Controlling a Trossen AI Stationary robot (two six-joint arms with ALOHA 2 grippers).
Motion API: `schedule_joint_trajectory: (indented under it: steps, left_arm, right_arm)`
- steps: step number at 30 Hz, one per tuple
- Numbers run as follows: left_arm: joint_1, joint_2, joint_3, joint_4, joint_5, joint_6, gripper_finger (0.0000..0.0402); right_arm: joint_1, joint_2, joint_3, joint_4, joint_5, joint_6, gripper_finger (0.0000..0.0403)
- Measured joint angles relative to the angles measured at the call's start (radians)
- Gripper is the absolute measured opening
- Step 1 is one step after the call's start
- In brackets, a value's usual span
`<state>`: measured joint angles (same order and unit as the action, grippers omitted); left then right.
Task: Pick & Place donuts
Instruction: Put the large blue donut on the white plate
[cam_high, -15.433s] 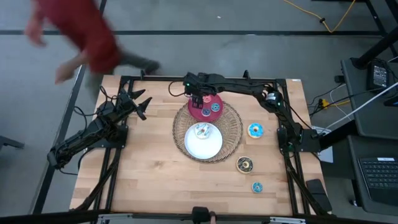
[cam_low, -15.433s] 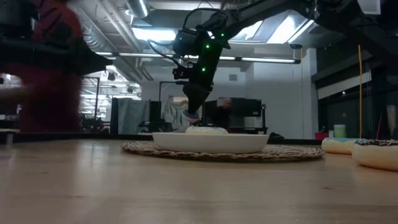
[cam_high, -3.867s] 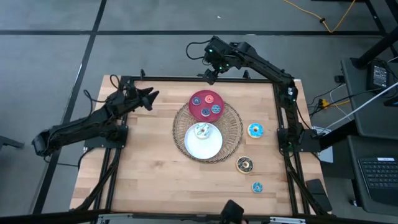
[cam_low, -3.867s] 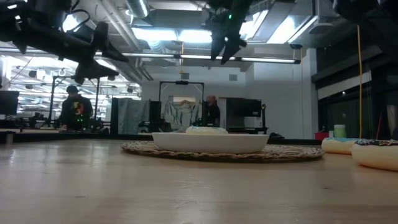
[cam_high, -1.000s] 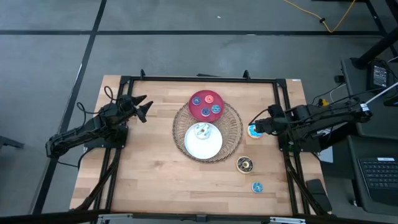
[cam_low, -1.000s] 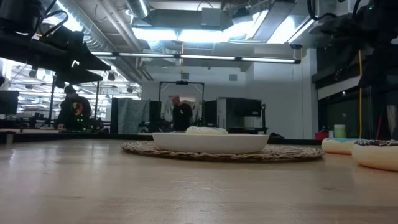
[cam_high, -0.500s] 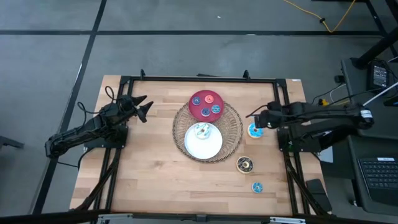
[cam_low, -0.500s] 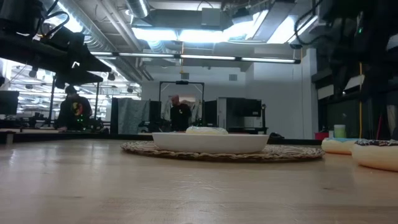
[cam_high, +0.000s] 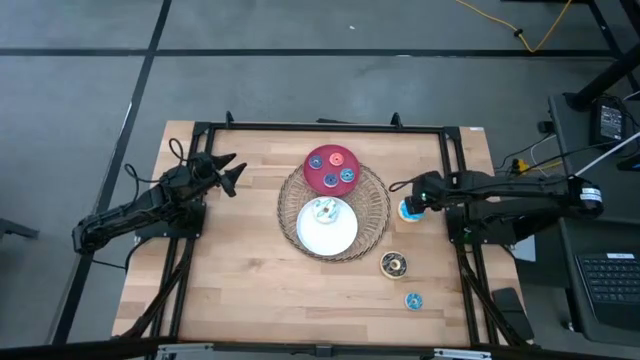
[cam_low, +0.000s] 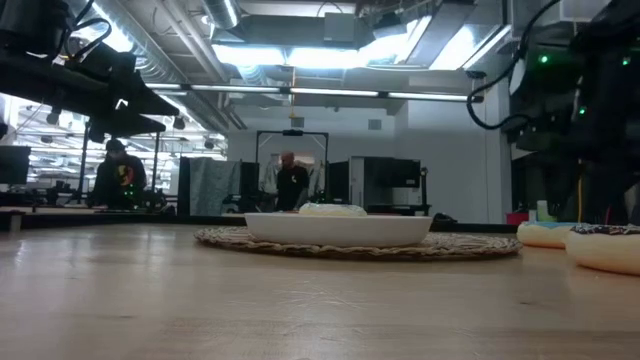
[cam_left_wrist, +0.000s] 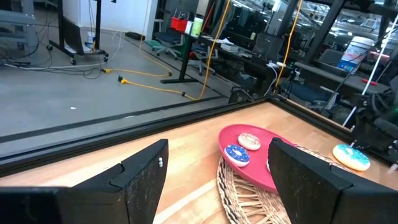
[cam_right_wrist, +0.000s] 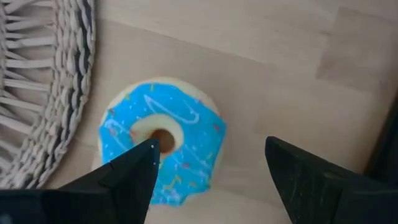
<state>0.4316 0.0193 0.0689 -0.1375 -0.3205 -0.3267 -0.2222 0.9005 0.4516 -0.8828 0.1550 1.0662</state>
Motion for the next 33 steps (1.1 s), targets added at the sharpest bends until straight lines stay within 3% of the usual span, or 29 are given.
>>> schedule_joint_trajectory:
  steps: [9, 18, 22, 33]
  left_arm:
    - [0.000, 0.000, 0.000, 0.000, 0.000, 0.000, 0.0267]
    - [0.000, 0.000, 0.000, 0.001, 0.000, 0.000, 0.0267]
    - [0.000, 0.000, 0.000, 0.001, 0.000, 0.000, 0.0267]
    - [0.000, 0.000, 0.000, 0.001, 0.000, 0.000, 0.0267]
  right_arm:
    - [-0.066, 0.000, -0.067, 0.113, -0.048, -0.056, 0.0291]
    - [-0.070, 0.000, -0.084, 0.118, -0.075, -0.074, 0.0280]
    - [-0.070, 0.000, -0.084, 0.115, -0.095, -0.074, 0.0234]
    - [-0.069, 0.000, -0.084, 0.104, -0.100, -0.050, 0.0048]
